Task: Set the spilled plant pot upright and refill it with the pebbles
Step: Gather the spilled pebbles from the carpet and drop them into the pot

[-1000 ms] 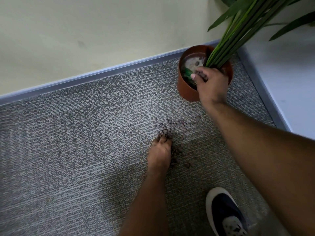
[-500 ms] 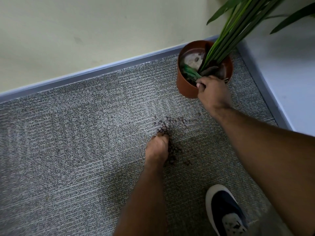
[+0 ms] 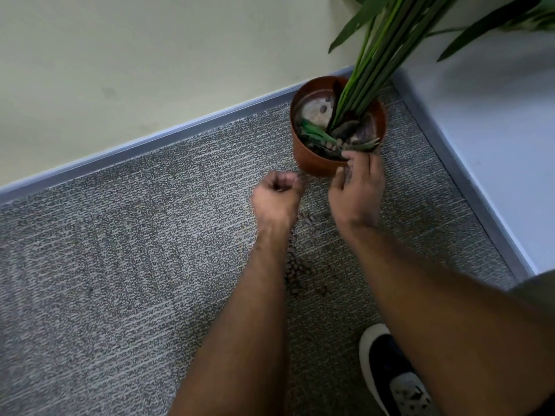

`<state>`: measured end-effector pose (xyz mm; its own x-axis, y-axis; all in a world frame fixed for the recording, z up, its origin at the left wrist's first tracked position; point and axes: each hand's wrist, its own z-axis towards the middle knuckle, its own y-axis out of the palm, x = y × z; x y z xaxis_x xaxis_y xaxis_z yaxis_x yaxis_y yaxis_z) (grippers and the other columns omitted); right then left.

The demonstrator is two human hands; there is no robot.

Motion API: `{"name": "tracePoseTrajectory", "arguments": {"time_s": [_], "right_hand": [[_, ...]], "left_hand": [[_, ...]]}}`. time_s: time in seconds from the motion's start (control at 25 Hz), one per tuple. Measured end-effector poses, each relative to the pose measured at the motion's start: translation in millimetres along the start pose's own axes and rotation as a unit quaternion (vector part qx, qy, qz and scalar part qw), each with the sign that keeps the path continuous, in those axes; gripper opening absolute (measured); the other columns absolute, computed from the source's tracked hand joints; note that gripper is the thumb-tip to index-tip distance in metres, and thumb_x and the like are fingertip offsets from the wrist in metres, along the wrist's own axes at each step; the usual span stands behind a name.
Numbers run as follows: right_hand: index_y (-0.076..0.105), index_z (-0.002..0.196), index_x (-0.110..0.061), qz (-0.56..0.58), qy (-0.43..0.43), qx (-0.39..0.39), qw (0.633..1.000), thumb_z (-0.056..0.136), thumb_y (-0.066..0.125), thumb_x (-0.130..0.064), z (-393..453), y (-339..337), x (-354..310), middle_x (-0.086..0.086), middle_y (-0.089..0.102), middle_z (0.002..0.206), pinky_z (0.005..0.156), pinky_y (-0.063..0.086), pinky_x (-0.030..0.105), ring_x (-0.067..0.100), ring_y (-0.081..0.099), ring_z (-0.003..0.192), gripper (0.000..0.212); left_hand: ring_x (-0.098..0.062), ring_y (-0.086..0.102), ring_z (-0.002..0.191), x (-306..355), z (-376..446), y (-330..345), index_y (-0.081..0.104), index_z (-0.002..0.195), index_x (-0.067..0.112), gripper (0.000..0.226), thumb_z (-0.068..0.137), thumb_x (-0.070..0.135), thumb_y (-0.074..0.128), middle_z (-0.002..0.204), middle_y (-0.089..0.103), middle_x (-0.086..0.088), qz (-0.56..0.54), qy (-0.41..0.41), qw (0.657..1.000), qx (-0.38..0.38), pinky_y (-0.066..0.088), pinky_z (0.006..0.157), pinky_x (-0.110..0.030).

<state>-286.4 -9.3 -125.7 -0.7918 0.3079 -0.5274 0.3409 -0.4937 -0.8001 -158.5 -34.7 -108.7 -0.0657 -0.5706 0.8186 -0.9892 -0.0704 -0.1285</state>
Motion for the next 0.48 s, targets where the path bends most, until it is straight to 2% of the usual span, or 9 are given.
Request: {"name": "tracePoseTrajectory", "arguments": {"time_s": [0.08,0.16,0.2,0.24,0.36,0.4,0.48], "right_hand": [[0.063,0.110,-0.011,0.051,0.026,0.003,0.998,0.079,0.054,-0.004,-13,-2,0,0.013,0.057,0.108,0.083,0.052,0.049,0.031,0.060,0.095,0.032],[0.065,0.104,-0.009,0.065,0.031,-0.016,0.997,0.079,0.053,-0.001,-20,-5,-1,0.014,0.058,0.104,0.077,0.051,0.045,0.034,0.059,0.090,0.030],[0.065,0.102,-0.010,0.058,0.033,-0.031,0.997,0.080,0.054,-0.001,-22,-7,-2,0.014,0.059,0.104,0.074,0.050,0.042,0.034,0.059,0.089,0.027],[0.066,0.100,-0.010,0.049,0.034,-0.046,0.997,0.081,0.055,-0.001,-21,-8,-3,0.013,0.059,0.104,0.071,0.049,0.040,0.034,0.060,0.089,0.024],[0.066,0.095,-0.011,0.035,0.053,-0.090,0.994,0.083,0.056,-0.001,-19,-11,-6,0.012,0.061,0.106,0.065,0.039,0.031,0.030,0.060,0.085,0.019],[0.066,0.093,-0.012,0.036,0.067,-0.111,0.991,0.084,0.055,-0.002,-20,-11,-8,0.012,0.062,0.106,0.066,0.036,0.029,0.030,0.060,0.084,0.018],[0.066,0.088,-0.016,0.008,0.103,-0.197,0.975,0.086,0.055,-0.007,-24,-6,-7,0.011,0.067,0.102,0.067,0.038,0.028,0.032,0.063,0.089,0.015]], "left_hand": [[-0.014,0.075,0.086,29,7,21,0.074,0.087,0.018,0.011,0.085,0.007,0.077,0.086,0.077,0.005,0.001,0.042,0.999,-0.007,0.062,0.083,-0.030],[-0.013,0.073,0.088,54,10,40,0.075,0.086,0.022,0.007,0.087,0.015,0.077,0.088,0.076,0.007,0.039,0.081,0.996,-0.001,0.060,0.086,-0.029],[-0.014,0.072,0.093,64,9,48,0.076,0.093,0.022,0.005,0.090,0.020,0.075,0.095,0.077,0.005,0.068,0.096,0.993,-0.005,0.057,0.087,-0.024],[-0.015,0.071,0.100,73,7,54,0.077,0.105,0.021,0.013,0.093,0.024,0.072,0.104,0.076,0.002,0.103,0.107,0.989,-0.009,0.052,0.086,-0.020],[-0.025,0.061,0.123,85,7,61,0.063,0.135,0.013,0.039,0.101,0.032,0.060,0.130,0.068,-0.008,0.168,0.103,0.978,-0.060,0.046,0.100,-0.026],[-0.027,0.059,0.126,84,6,59,0.061,0.138,0.013,0.041,0.101,0.032,0.058,0.133,0.066,-0.009,0.170,0.106,0.977,-0.078,0.045,0.104,-0.029],[-0.025,0.063,0.119,69,6,46,0.065,0.132,0.016,0.036,0.100,0.031,0.058,0.128,0.070,-0.006,0.161,0.133,0.974,-0.086,0.049,0.105,-0.031]]}}
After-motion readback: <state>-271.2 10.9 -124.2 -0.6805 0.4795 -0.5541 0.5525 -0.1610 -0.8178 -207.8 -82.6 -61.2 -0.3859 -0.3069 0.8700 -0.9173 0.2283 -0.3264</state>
